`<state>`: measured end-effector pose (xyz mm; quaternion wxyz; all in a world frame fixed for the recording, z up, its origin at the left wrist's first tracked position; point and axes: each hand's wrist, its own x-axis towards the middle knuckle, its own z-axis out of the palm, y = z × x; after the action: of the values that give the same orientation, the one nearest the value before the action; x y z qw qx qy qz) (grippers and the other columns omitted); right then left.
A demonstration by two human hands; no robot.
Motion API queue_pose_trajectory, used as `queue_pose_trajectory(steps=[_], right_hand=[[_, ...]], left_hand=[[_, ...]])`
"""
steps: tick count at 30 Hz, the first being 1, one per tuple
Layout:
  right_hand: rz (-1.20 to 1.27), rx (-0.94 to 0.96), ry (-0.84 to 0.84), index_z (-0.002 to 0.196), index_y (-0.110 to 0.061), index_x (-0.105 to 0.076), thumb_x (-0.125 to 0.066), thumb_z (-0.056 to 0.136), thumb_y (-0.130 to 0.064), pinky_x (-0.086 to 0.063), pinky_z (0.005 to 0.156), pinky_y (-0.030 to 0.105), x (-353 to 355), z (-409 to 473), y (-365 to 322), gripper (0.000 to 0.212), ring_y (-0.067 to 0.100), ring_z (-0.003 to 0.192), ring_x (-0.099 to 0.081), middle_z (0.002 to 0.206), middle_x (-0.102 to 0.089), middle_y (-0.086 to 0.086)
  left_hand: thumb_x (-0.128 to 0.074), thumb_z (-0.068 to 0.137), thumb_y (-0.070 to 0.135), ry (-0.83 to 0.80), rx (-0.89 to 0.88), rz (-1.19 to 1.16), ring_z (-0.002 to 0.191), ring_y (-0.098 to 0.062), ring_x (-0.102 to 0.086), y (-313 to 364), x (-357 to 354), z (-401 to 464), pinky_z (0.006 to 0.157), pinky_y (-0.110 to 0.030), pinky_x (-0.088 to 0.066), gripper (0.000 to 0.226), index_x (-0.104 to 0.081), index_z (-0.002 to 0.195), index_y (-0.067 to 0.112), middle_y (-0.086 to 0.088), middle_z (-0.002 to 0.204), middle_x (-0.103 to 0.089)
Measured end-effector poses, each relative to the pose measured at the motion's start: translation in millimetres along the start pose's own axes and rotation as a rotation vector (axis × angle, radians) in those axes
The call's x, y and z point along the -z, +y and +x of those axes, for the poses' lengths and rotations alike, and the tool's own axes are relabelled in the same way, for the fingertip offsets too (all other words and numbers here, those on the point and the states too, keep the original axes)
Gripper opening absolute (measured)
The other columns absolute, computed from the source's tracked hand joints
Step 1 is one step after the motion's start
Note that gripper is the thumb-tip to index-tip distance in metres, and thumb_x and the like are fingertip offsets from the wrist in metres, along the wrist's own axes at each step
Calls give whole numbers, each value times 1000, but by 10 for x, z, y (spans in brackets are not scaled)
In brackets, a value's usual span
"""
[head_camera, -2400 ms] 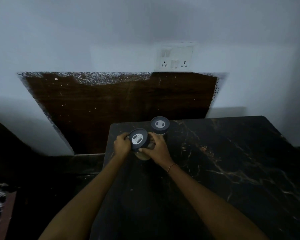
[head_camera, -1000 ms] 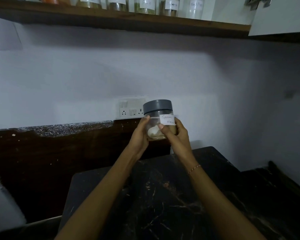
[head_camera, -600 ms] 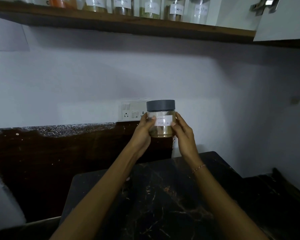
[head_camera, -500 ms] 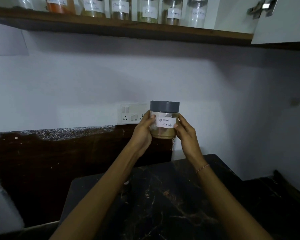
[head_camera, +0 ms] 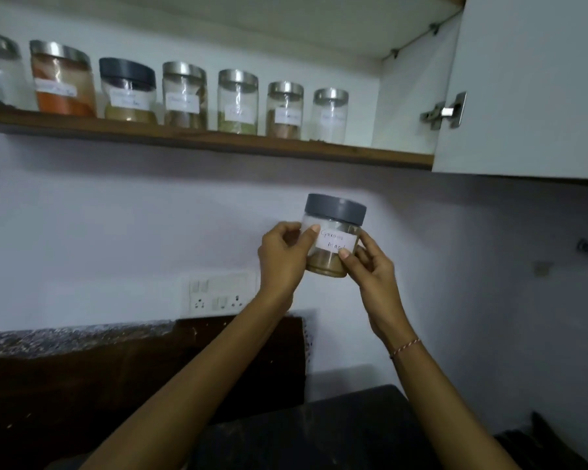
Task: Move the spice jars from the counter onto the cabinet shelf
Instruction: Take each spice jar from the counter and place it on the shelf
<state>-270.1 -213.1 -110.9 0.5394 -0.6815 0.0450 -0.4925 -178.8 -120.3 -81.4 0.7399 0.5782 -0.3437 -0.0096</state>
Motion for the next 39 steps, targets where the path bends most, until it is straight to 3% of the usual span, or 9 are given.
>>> queue_pose_trajectory(steps=[9,13,16,20,25,30,32,35,39], right_hand=[[-141,346,58,140,-10,-36,-62,87,-10,-48,100,33,667,1825,-848,59,19,124,-52,134,-53,12],[-141,303,28,134,-5,-40,-61,87,-5,-53,84,18,872,2517,-867,51,17,114,-56,128,-56,10],[-150,149,4,129,-2,-46,-61,86,-4,-53,68,13,986,2829,-618,46,19,110,-57,127,-57,13],[-313,124,-20,125,-5,-52,-64,85,-9,-50,75,23,1038,3102,-389,42,17,100,-58,123,-60,13],[-526,73,-51,125,-5,-53,-61,87,-16,-50,91,42,1011,3220,-343,40,28,109,-58,122,-60,16],[-819,77,-40,128,-10,-49,-55,89,-23,-43,94,41,922,3286,-270,41,32,113,-54,123,-59,15],[-869,60,-40,121,-8,-53,-53,90,-20,-41,86,37,921,3278,-256,33,32,110,-54,121,-59,16],[-923,120,39,97,-9,-53,-44,91,-13,-36,73,31,939,3182,-250,12,33,104,-55,114,-60,17],[-848,322,138,130,-10,-48,-38,94,-8,-43,89,36,959,2889,-184,38,32,115,-53,127,-58,14]], left_hand=[[-57,90,12,-117,-142,-60,109,-24,-60,1018,-1074,1311,96,-37,-50,31,-60,119,2,-13,119,-64],[-43,92,3,-247,-30,-207,99,-15,-54,1142,-1348,1811,89,-26,-43,30,-57,118,0,-11,119,-60],[-42,92,6,-324,74,-310,74,-12,-51,1114,-1443,2090,74,-23,-42,16,-57,97,6,-5,86,-56],[-40,91,4,-303,145,-209,60,-10,-36,982,-1549,2302,56,-21,-29,14,-48,82,12,-2,73,-41],[-43,89,6,-334,196,-26,79,-15,-48,835,-1565,2441,60,-30,-46,21,-46,110,7,-7,94,-48],[-41,90,2,-312,263,38,75,-19,-47,846,-1571,2531,67,-33,-50,25,-44,115,3,-13,97,-47],[-41,90,1,-293,235,58,86,-23,-52,828,-1590,2523,69,-33,-51,31,-43,122,-1,-18,110,-48],[-39,92,2,-160,135,95,80,-23,-53,813,-1635,2464,65,-30,-47,34,-46,126,-2,-14,91,-53],[-38,94,4,-91,-126,142,90,-23,-55,798,-1577,2291,82,-33,-47,30,-55,118,-1,-12,94,-58]])
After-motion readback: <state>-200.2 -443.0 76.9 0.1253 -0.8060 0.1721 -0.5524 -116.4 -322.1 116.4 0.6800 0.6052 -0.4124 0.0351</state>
